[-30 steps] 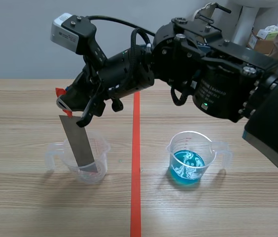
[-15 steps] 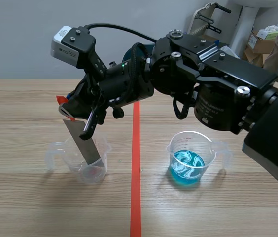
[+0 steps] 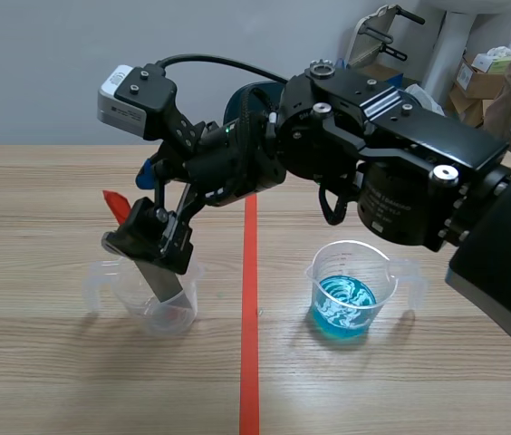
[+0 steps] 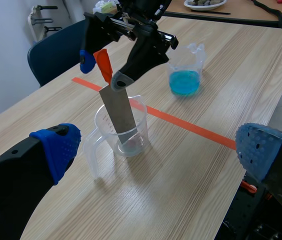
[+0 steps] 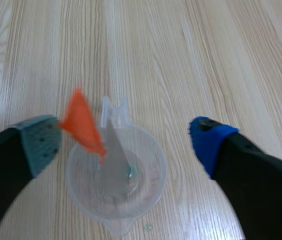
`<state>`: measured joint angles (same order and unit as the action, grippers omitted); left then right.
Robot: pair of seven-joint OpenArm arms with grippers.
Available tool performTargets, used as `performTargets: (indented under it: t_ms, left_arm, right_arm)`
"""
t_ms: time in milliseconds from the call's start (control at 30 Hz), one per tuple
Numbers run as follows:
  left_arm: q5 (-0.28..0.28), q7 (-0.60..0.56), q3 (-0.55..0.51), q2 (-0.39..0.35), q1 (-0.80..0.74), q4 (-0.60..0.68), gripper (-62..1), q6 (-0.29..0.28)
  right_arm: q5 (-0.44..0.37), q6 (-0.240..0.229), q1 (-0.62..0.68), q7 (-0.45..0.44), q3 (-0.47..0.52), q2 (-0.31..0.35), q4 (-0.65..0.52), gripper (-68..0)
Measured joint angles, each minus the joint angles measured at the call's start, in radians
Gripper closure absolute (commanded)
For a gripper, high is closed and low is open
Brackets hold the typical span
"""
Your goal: Do the redox reaction experiment
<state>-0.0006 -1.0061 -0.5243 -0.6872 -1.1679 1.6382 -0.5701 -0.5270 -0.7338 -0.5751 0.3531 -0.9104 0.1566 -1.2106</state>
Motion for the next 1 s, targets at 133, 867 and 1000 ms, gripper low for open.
performTargets:
  t_ms: [133,867,1000]
  left_arm:
    - [0.0,0.0,0.0,0.0,0.002,0.0,-62.3,0.0]
    - [0.0,0.0,0.0,0.0,0.002,0.0,-62.3,0.0]
    - [0.0,0.0,0.0,0.0,0.002,0.0,-62.3,0.0]
  right_arm:
    - [0.0,0.0,0.0,0.019,-0.009,-0.013,0.0,-67.9]
    - [0.0,0.0,0.0,0.032,-0.072,-0.046,0.0,-67.9]
    - [0.0,0.0,0.0,0.024,-0.072,-0.046,0.0,-67.9]
